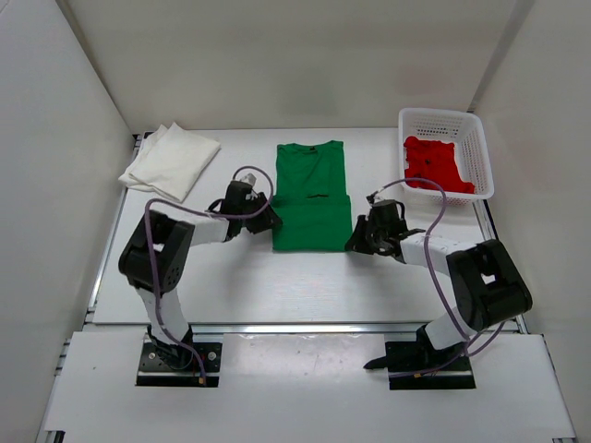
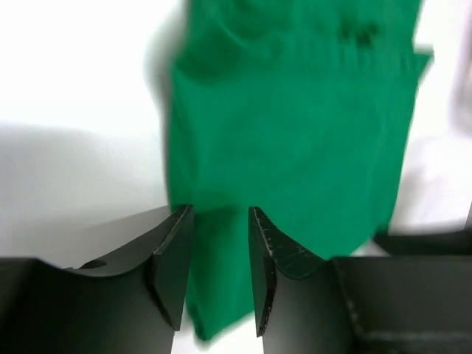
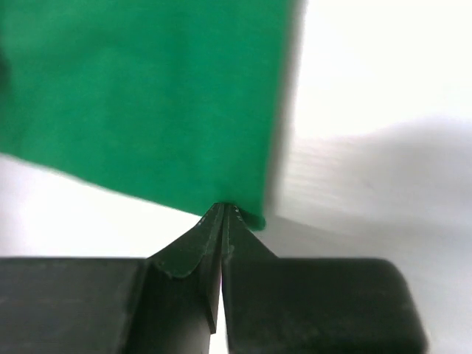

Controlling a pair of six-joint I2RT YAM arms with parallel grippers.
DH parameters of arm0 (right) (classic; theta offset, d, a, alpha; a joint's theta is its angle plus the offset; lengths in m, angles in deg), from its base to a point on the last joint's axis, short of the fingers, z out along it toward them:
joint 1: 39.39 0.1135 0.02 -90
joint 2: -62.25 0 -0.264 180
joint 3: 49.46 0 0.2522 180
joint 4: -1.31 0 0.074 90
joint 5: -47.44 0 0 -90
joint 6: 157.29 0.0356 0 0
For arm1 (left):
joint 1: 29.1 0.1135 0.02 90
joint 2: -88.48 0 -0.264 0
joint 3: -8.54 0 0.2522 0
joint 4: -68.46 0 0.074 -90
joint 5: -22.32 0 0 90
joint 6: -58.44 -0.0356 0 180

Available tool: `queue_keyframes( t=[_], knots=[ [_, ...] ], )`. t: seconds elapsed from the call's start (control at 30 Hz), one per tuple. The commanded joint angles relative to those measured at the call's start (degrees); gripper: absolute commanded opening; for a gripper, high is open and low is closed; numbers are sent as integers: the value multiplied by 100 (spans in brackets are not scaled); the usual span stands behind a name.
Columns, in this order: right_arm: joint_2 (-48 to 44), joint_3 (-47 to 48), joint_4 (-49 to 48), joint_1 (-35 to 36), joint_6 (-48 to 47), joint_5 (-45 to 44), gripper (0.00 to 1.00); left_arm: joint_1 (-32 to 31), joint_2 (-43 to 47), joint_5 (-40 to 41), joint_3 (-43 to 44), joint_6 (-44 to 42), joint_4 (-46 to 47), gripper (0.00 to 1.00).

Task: Fold and stack the t-shirts
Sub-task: Grab one side of the 2/3 rectangular tshirt with both arms

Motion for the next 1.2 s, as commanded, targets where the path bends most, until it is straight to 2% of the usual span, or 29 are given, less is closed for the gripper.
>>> queue_keyframes(
  t=[0.0,0.1,0.17,0.23,0.33,0.43,0.57,0.73,0.8,0.87,0.97,1.0,1.1,1.17],
  knots=[
    [44,-205,-376,-208,152,61,0,-253,1027,339,-546,-231,94,46],
    [89,-223,-377,-181,135,184,0,-376,1484,724,-1022,-398,-90,50],
    [-51,-232,-376,-146,92,193,4,-323,1546,779,-1190,-477,-205,52],
    [-375,-354,-402,-128,135,175,18,-297,1582,743,-1382,-547,-267,52],
    [-875,-608,-359,-260,223,70,30,-384,1757,866,-1646,-556,-302,54],
    [-1193,-872,-394,-409,241,-114,35,-499,1705,788,-1770,-548,-232,57],
    [-879,-830,-350,-524,197,87,37,-656,1451,691,-1717,-486,-196,56],
    [-176,-549,-648,-673,214,631,37,-832,1371,840,-1735,-407,-65,46],
    [9,-478,-806,-735,337,1062,35,-858,1362,937,-1718,-390,-29,40],
    [115,-373,-833,-648,338,975,33,-859,1319,955,-1665,-389,-56,38],
    [291,-346,-886,-621,381,1097,25,-894,1249,902,-1577,-346,-30,27],
    [326,-337,-869,-612,390,1124,18,-912,1248,928,-1559,-328,-29,24],
    [283,-355,-877,-577,391,1072,4,-982,1213,859,-1568,-249,32,16],
    [169,-442,-842,-542,399,940,0,-886,1221,761,-1638,-179,85,7]
  ],
)
